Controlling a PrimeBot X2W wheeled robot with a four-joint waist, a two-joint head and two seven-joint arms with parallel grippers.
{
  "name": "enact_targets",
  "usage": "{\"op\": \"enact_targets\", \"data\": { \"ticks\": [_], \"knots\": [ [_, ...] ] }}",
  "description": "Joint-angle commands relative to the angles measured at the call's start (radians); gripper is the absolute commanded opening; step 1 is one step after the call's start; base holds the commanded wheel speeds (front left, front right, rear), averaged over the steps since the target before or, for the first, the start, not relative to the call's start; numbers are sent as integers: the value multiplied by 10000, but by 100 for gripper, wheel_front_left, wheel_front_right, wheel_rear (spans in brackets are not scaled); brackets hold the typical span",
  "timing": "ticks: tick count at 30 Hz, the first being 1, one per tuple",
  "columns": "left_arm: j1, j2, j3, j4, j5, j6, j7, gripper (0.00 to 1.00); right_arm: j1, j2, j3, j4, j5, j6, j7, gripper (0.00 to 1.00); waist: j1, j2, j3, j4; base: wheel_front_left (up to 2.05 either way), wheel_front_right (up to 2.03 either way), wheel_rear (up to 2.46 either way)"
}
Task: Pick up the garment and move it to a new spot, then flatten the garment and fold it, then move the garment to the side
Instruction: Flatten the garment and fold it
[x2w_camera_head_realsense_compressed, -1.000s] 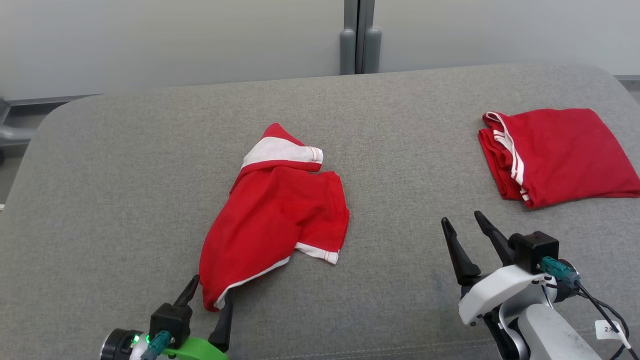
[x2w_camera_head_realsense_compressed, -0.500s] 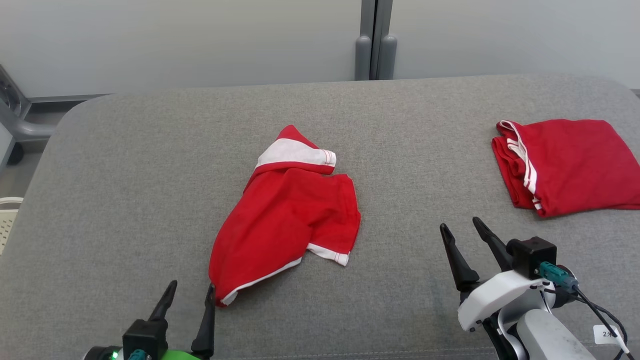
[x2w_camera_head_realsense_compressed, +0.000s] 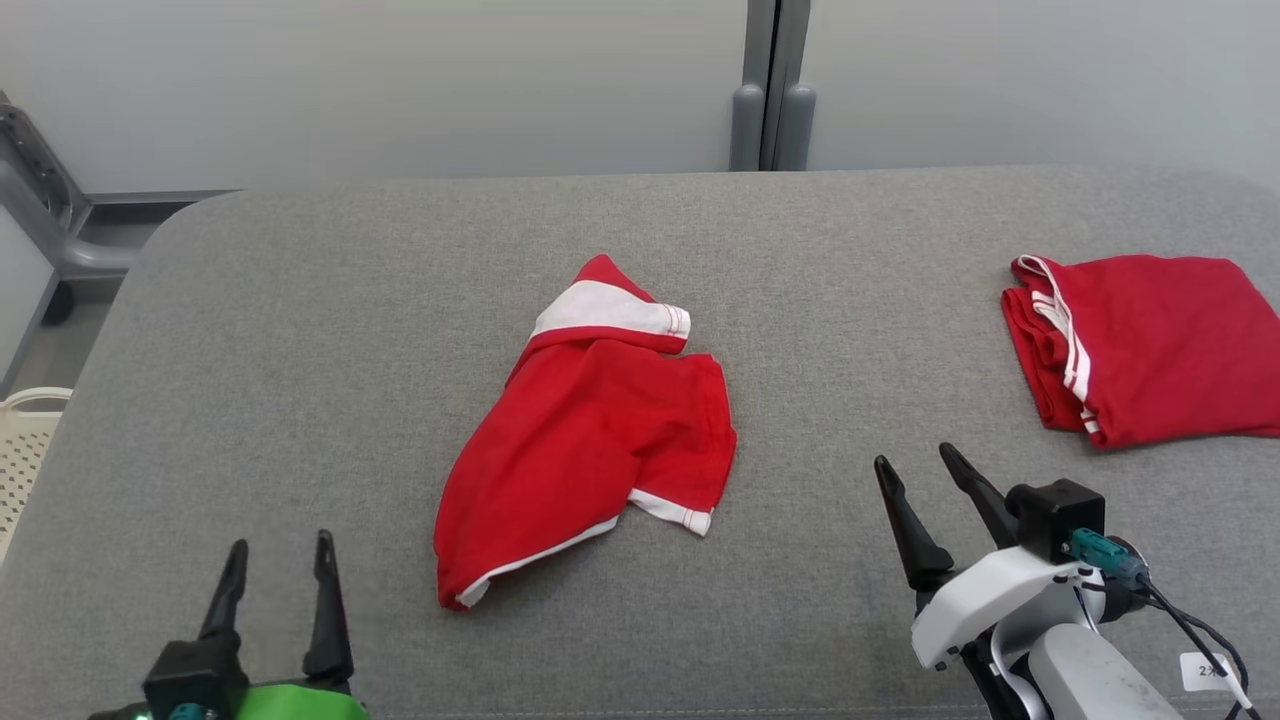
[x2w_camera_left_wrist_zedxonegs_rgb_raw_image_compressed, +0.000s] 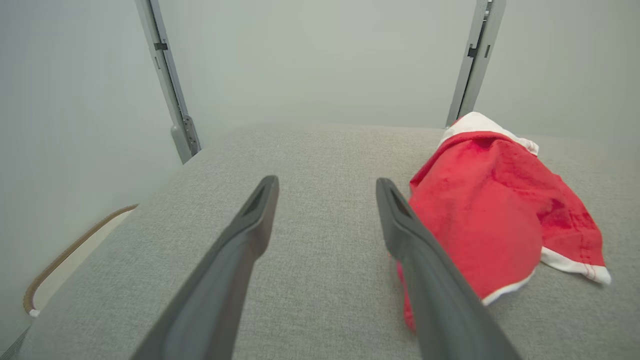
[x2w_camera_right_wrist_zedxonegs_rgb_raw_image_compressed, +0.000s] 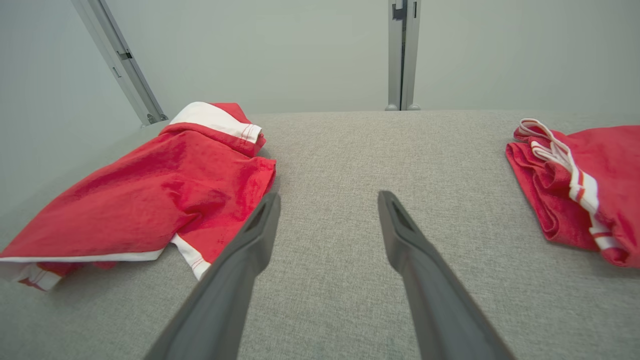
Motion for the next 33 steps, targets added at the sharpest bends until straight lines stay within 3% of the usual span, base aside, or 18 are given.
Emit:
{"op": "enact_targets", "data": {
  "ticks": [1, 6, 21, 33],
  "knots": [
    [129, 12, 371, -97, 67, 111, -34, 100, 13, -36, -5, 47, 91, -6, -39, 100, 0, 0, -23, 39, 0, 0, 0],
    [174, 114, 994, 115, 277, 207, -34, 100, -37, -29, 111, 172, 127, -6, -39, 100, 0, 0, -66, 164, 0, 0, 0],
    [-203, -69, 1133, 354, 525, -253, -34, 100, -1228, 57, 1644, 1346, 743, -6, 854, 100, 0, 0, 44, 608, 0, 0, 0],
    [-527, -358, 1088, 413, 713, -494, -34, 100, -3334, 315, 3174, 3867, 2141, -6, 1300, 100, 0, 0, 399, 1235, 0, 0, 0]
  ]
}}
